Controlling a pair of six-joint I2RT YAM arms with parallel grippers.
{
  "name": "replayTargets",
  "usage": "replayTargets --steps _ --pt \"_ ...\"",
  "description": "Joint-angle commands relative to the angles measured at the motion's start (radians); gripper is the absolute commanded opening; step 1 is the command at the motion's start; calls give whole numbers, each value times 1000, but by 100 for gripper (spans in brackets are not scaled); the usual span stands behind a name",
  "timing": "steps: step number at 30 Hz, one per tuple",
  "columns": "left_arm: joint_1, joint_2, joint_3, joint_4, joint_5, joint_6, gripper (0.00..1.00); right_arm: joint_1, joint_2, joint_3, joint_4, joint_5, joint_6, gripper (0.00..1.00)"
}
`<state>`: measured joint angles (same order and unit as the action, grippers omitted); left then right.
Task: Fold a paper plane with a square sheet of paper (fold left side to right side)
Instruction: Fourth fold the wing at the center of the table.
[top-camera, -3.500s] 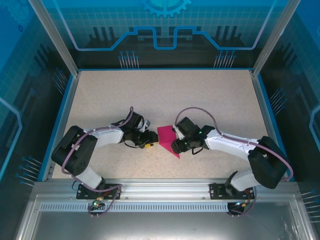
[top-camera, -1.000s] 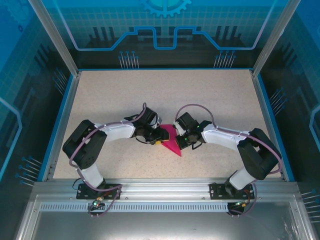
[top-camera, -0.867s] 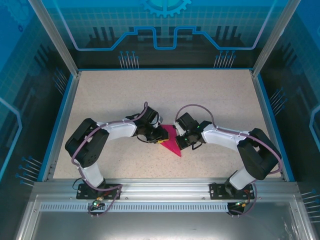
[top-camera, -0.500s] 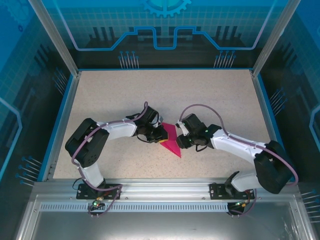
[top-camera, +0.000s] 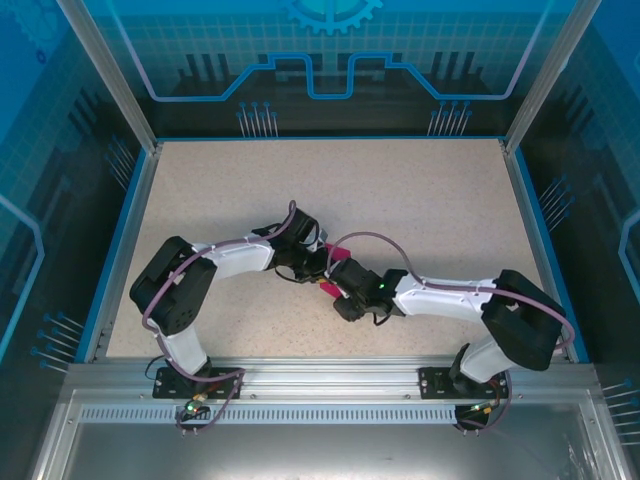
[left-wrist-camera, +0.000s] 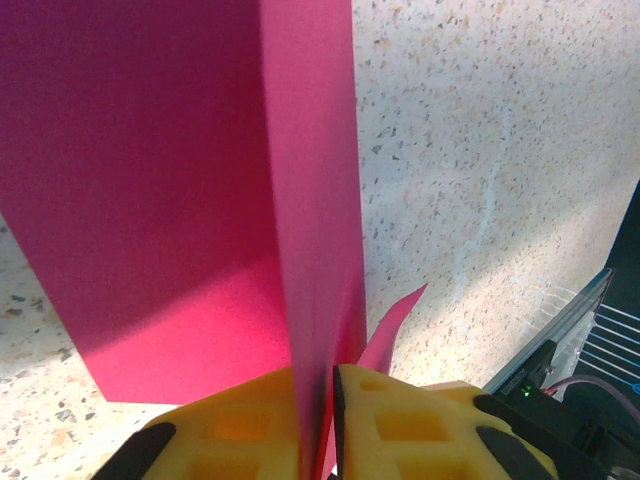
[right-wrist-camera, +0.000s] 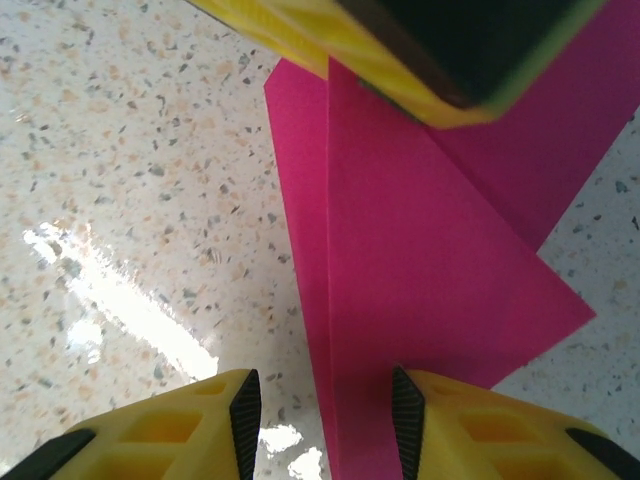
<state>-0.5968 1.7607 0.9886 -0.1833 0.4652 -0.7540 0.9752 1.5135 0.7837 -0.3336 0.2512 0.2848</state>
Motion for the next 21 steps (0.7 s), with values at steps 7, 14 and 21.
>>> replayTargets --steps 7,14,21 --pt "3 -29 30 -48 18 4 14 22 66 49 16 63 -11 41" --pt "3 -34 35 -56 13 8 14 19 80 41 5 83 5 26" --pt "19 -55 26 -62 11 17 20 8 65 18 26 45 1 6"
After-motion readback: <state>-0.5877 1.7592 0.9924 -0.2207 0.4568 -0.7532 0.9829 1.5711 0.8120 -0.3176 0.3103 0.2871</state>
